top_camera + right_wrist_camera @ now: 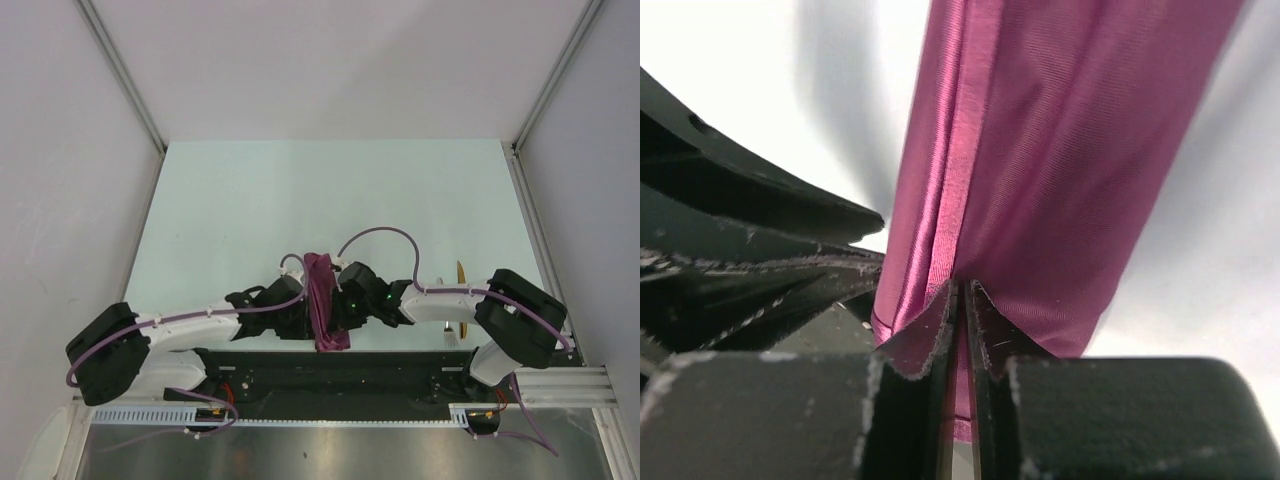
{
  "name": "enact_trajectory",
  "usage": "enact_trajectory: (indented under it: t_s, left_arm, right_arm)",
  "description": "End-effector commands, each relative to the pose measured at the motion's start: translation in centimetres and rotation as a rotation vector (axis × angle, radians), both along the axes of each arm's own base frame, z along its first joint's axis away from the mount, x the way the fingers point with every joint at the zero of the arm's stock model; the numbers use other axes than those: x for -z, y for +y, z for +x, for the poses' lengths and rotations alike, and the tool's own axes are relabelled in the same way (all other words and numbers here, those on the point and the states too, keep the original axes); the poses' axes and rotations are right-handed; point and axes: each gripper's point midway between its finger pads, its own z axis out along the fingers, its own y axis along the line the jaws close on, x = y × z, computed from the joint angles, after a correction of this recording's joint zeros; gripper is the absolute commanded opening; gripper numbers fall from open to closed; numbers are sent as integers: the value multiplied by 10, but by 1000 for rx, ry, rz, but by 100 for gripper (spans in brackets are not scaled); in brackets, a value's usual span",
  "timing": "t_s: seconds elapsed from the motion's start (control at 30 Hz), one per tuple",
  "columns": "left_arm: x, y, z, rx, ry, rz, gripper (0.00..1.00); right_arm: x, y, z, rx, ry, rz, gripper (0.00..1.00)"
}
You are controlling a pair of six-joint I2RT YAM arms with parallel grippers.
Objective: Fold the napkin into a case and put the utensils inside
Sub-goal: Pick up the smaller rectangle-folded napkin from the center of the board.
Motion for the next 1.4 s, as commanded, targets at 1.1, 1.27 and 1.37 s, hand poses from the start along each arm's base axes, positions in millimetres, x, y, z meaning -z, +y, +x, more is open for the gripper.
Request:
enact_trajectory:
  t_s: [1.1,1.27,1.37]
  left_arm:
    - [-2,-8,69,-87,-18,33,20]
    - [1,-5,66,-81,-16,33,11]
    - [0,-3,68,-83,-31,40,1]
  right_arm:
    - [-37,6,8,-70,-153,-41,29]
    - [-56,14,6,-99,-200,-55,45]
    - [-55,21,7,-109,-216,-73,54]
